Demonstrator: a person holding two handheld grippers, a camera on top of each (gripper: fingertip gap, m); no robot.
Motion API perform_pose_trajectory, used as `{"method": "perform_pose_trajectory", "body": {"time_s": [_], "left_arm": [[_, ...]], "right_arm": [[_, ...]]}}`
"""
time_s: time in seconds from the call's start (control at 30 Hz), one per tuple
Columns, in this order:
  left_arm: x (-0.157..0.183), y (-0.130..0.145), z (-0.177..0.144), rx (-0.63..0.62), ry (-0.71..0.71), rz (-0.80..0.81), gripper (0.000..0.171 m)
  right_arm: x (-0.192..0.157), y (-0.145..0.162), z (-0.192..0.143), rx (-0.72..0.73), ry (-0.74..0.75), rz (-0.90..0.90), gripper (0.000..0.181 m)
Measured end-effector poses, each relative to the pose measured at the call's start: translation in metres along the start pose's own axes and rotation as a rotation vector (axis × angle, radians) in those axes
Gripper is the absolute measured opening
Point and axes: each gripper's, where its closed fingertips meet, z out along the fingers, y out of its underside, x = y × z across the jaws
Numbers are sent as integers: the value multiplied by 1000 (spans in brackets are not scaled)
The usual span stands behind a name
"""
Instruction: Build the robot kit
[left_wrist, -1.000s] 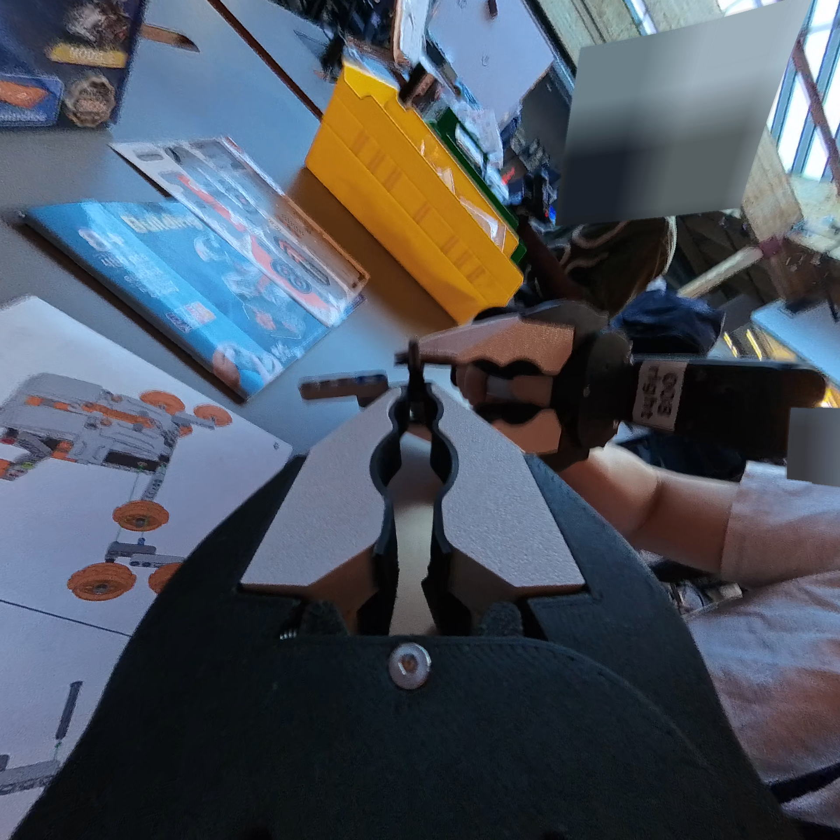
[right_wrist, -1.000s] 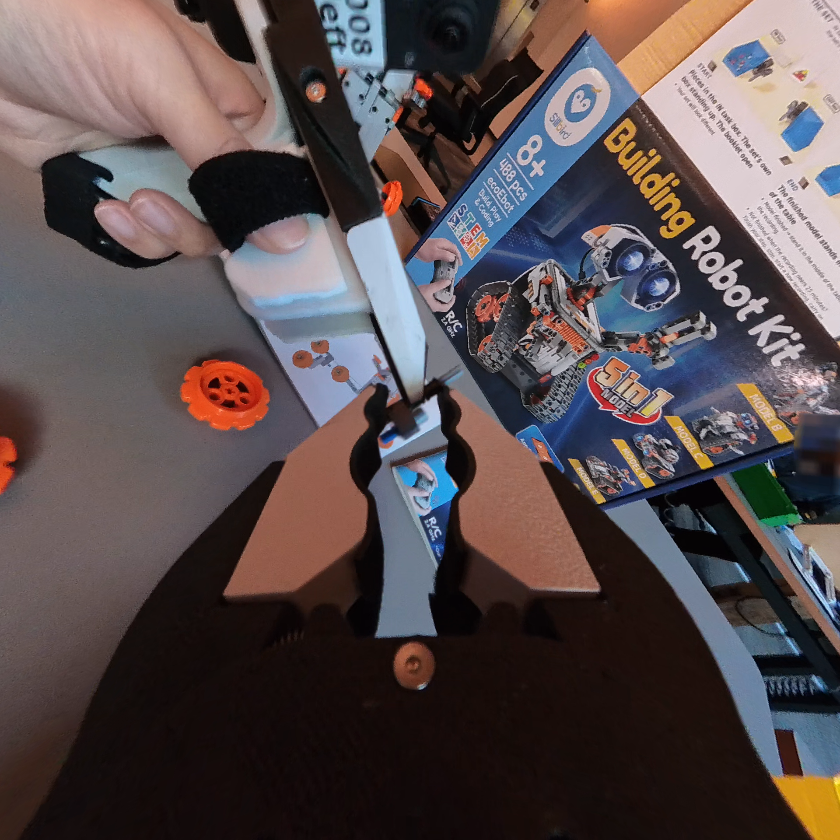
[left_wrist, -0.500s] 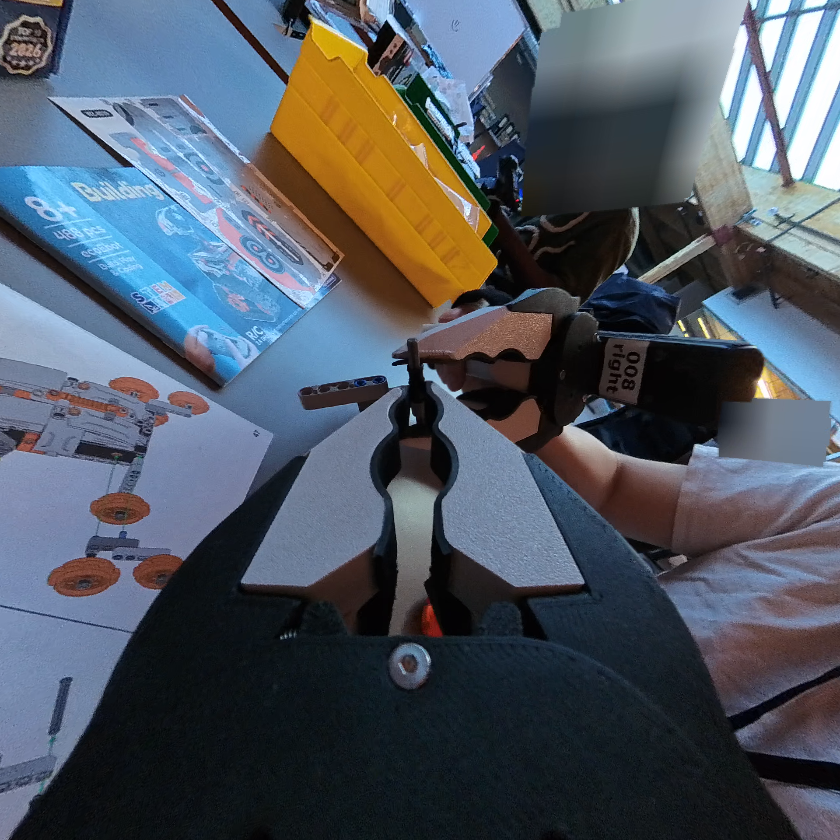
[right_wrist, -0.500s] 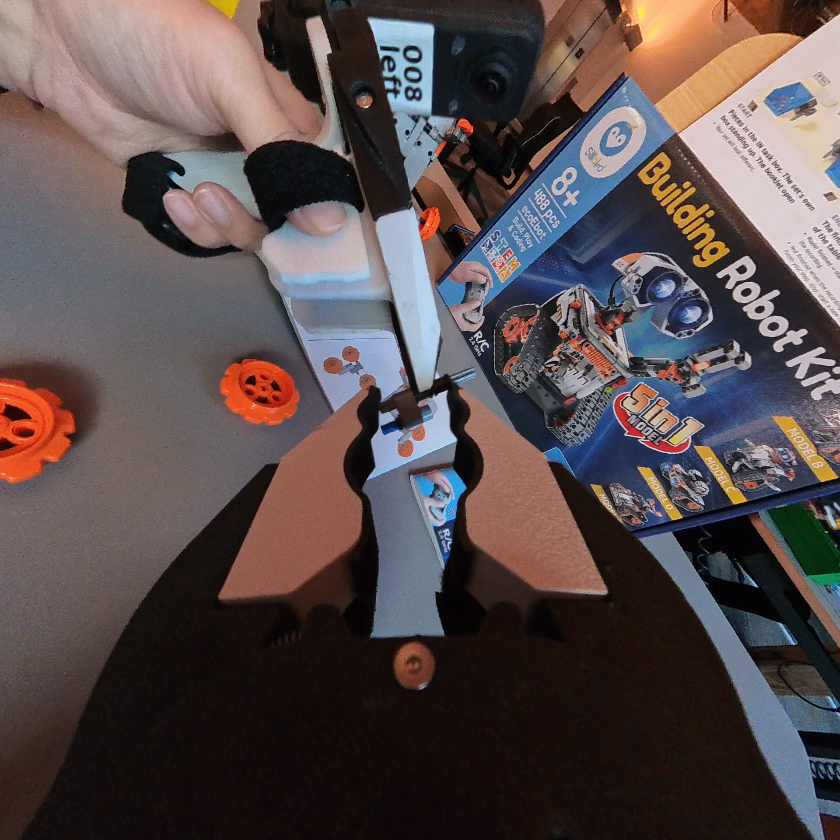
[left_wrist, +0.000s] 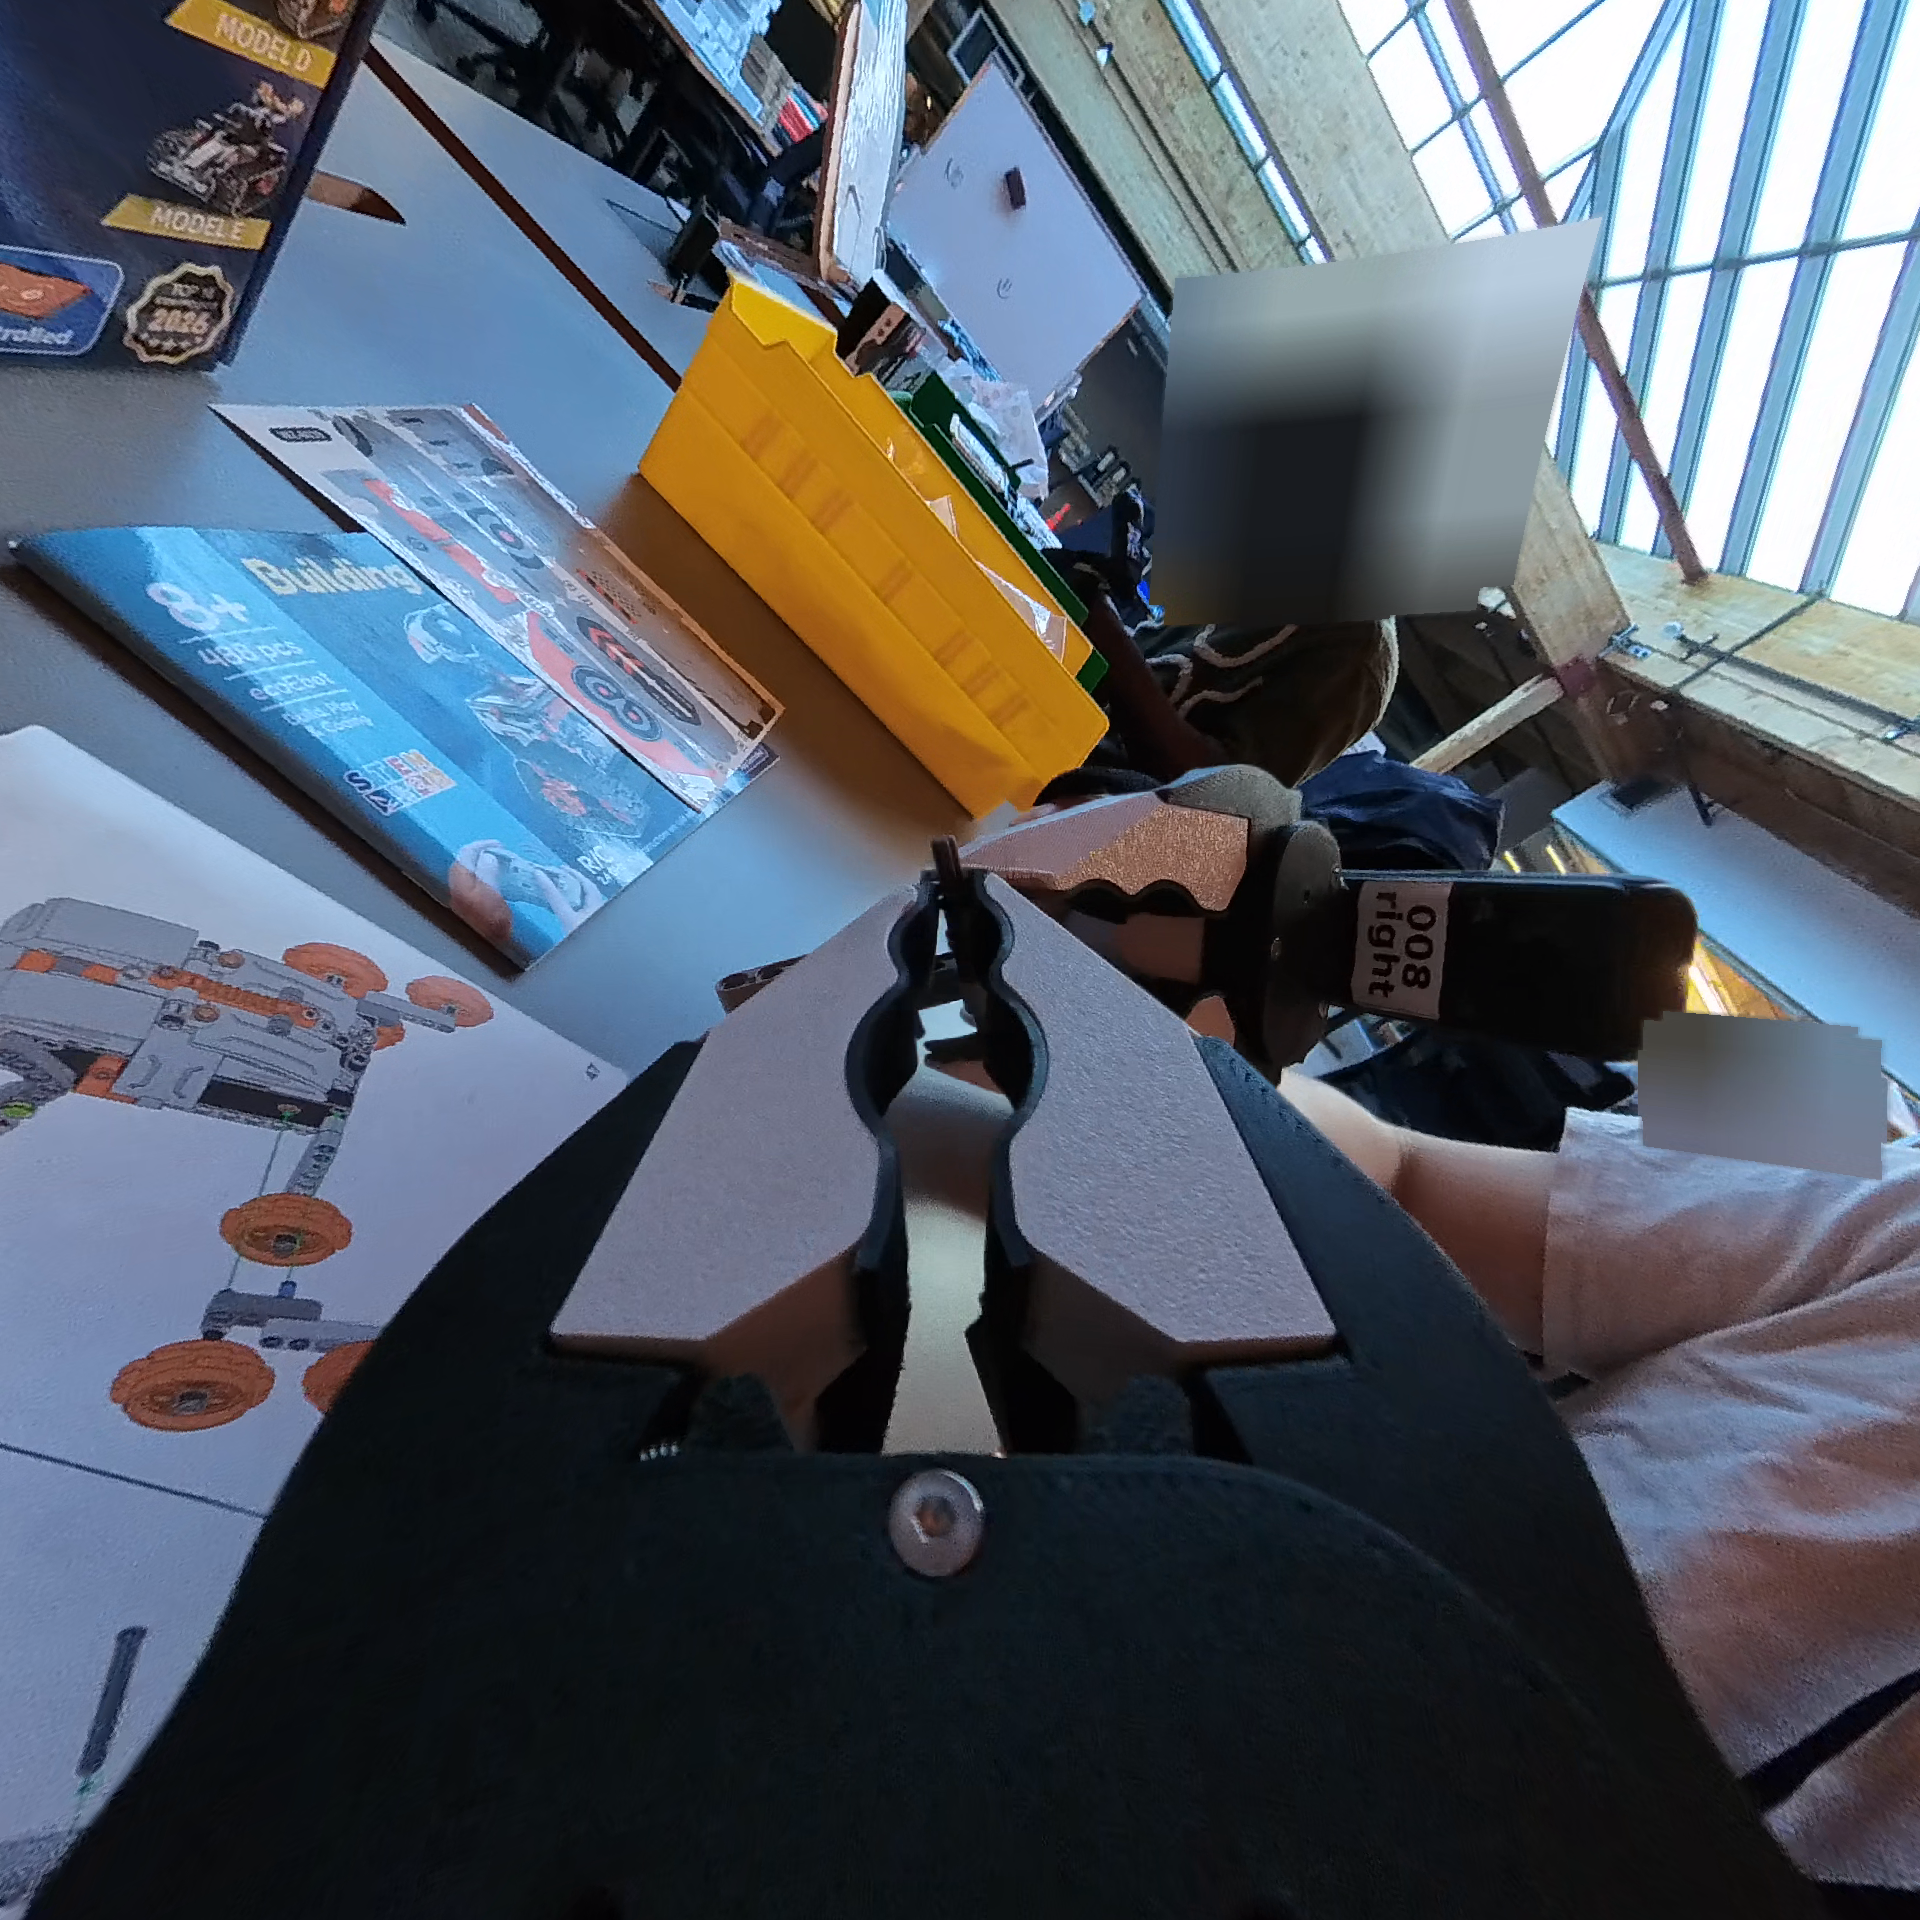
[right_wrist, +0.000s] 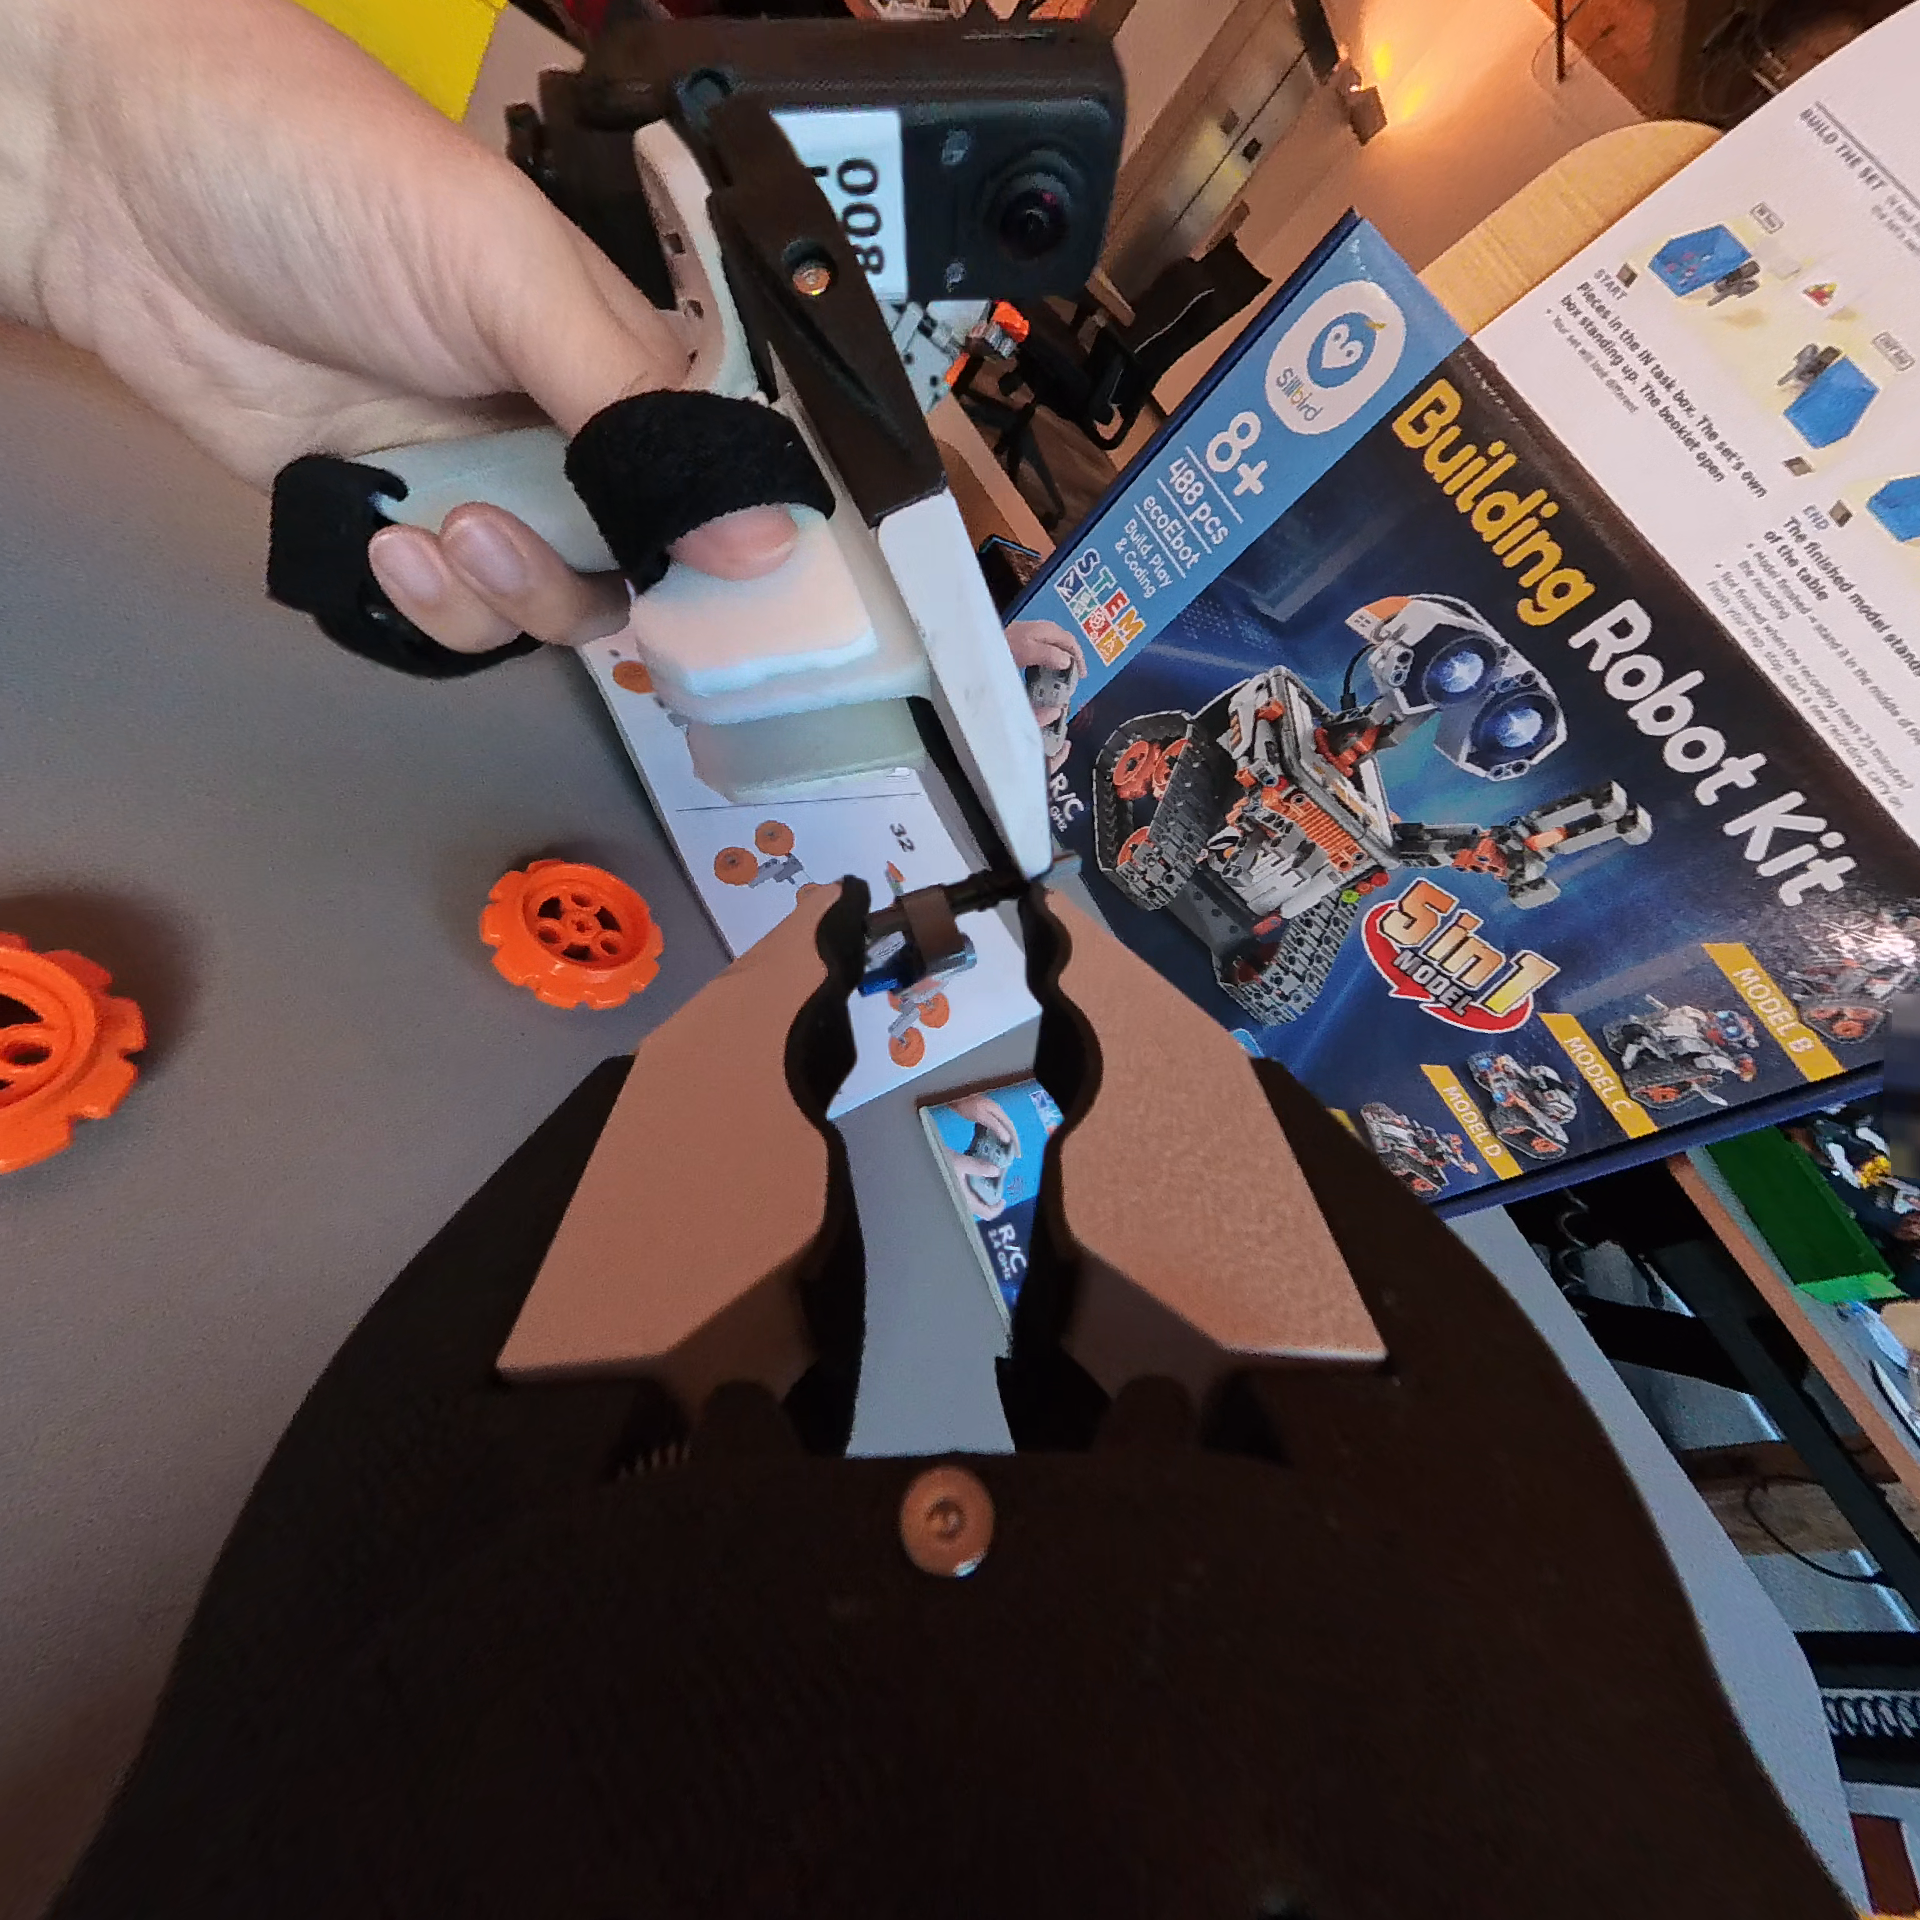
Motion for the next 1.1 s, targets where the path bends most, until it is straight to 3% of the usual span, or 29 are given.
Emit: {"method": "perform_pose_trajectory", "body": {"time_s": [0.87,0.97,1.03,1.1], "left_arm": [[-4,-1,6,85,-30,-33,2],[-7,0,2,24,-78,39,2],[-6,4,-1,-44,-99,106,2],[-2,9,-3,-100,-95,142,1]], "right_arm": [[4,7,0,-47,54,-46,28],[-1,6,4,-19,-13,51,28],[-14,5,0,3,-132,73,44],[-15,5,-5,-4,-154,52,43]]}}
